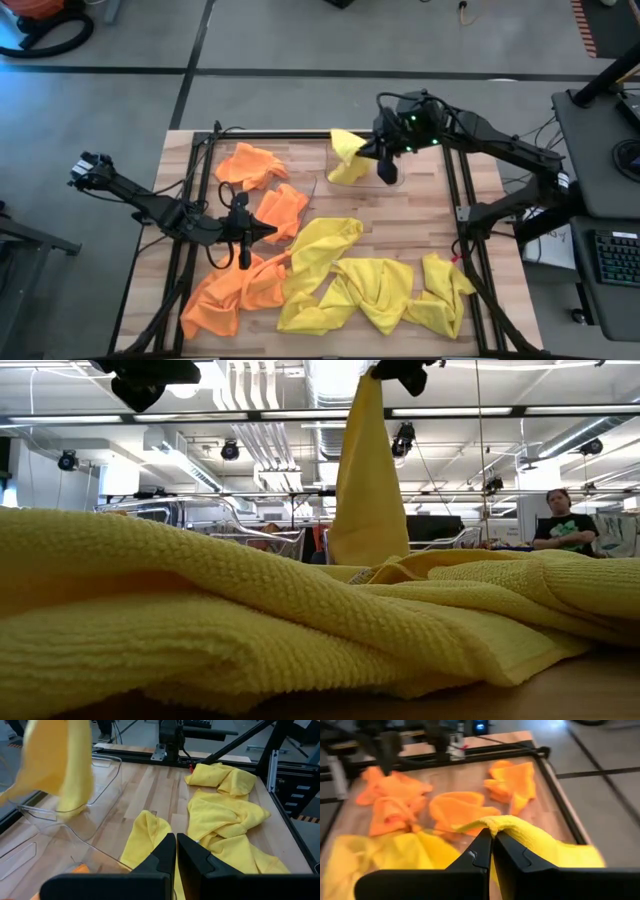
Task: Sort microfiber towel by color & place in baskets
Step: Put the yellow microfiber towel into the right transparent bin
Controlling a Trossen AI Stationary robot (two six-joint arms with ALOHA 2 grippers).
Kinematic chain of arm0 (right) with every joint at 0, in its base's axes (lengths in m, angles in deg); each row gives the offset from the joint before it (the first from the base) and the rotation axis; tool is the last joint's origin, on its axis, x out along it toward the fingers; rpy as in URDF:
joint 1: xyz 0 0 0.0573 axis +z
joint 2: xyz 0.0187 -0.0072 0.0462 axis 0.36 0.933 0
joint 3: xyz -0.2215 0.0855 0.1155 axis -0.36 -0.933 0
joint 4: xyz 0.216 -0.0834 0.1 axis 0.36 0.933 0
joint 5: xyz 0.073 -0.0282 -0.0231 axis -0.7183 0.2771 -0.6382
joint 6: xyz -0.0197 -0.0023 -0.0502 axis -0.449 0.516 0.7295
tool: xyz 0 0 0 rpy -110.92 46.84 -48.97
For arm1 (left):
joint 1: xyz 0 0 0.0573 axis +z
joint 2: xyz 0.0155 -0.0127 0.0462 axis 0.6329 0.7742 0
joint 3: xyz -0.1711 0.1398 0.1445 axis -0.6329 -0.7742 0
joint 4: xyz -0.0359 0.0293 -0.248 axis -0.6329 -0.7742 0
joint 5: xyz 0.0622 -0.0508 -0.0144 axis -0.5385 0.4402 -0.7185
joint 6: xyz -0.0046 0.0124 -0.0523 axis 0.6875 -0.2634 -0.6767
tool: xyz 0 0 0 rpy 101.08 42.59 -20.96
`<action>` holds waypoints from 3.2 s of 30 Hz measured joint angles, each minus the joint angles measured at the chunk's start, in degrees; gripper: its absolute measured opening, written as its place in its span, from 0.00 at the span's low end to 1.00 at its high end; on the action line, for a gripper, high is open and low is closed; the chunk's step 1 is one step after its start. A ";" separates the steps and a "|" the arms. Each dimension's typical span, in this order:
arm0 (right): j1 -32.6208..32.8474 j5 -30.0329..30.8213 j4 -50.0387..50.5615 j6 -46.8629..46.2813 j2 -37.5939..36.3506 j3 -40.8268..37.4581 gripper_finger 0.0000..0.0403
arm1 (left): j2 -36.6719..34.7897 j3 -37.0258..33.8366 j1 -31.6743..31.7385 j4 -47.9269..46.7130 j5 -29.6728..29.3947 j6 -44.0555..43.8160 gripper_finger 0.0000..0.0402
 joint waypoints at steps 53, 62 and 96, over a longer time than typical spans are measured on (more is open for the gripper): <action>-1.12 39.87 -15.95 9.88 -0.34 -18.61 0.02 | 0.00 0.00 0.07 0.02 -0.15 -0.15 0.00; -1.09 29.67 -18.20 7.04 -0.34 -24.79 0.02 | 0.00 0.00 0.07 0.02 -0.17 -0.17 0.00; -1.18 19.16 -23.94 -14.03 -0.34 -39.91 0.02 | 0.00 0.00 0.07 -0.07 -0.15 -0.20 0.00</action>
